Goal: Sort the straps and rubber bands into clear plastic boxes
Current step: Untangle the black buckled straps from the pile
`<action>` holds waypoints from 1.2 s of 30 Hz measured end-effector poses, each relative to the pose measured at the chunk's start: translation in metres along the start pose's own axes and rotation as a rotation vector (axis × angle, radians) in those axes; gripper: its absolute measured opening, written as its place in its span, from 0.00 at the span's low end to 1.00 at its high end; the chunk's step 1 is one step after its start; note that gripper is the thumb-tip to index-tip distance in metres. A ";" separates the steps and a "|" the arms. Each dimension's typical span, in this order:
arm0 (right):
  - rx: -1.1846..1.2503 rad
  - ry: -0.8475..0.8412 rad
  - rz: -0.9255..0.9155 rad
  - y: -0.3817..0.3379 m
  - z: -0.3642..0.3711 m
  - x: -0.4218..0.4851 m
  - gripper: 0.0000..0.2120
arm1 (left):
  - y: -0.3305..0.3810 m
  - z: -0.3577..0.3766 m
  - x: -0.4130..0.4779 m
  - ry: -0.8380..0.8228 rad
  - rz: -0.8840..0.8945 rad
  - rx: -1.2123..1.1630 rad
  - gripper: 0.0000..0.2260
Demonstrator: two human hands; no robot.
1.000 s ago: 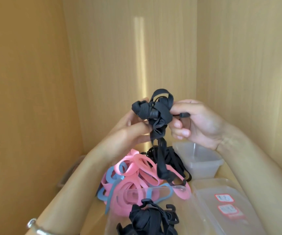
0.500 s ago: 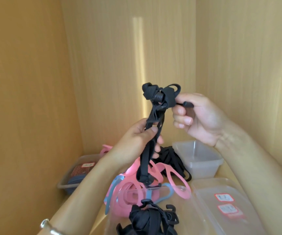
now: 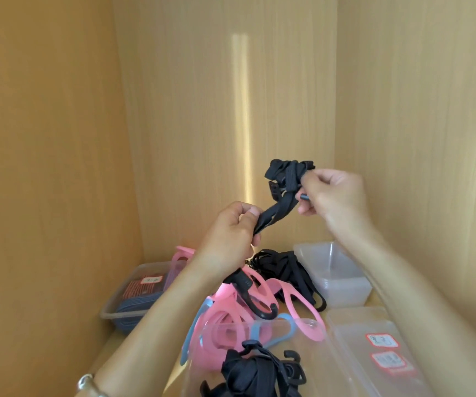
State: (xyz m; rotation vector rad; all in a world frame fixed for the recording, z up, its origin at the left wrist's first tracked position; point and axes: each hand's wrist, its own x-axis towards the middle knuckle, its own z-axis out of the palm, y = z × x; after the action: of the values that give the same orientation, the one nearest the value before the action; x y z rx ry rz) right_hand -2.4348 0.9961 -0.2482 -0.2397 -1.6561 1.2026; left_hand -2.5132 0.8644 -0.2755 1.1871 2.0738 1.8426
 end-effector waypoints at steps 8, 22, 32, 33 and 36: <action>-0.423 0.009 -0.365 0.036 0.001 0.001 0.02 | 0.010 -0.007 -0.004 -0.128 -0.041 -0.193 0.03; -0.474 -0.053 -0.472 0.043 0.001 0.002 0.02 | 0.024 -0.022 -0.006 -0.413 -0.089 -0.862 0.16; -0.345 -0.393 -0.291 0.034 0.000 -0.003 0.07 | 0.021 -0.022 -0.005 -0.120 0.008 -0.547 0.05; -0.323 -0.451 -0.262 0.033 0.001 -0.004 0.08 | 0.018 -0.023 -0.004 -0.057 0.013 -0.382 0.05; -0.317 -0.611 -0.192 0.029 0.002 -0.007 0.09 | 0.008 -0.029 0.003 0.141 0.068 -0.039 0.13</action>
State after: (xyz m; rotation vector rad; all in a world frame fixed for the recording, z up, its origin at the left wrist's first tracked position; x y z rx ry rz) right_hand -2.4442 1.0046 -0.2753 0.1088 -2.3438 0.9084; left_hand -2.5275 0.8426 -0.2601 1.1632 2.0821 2.0436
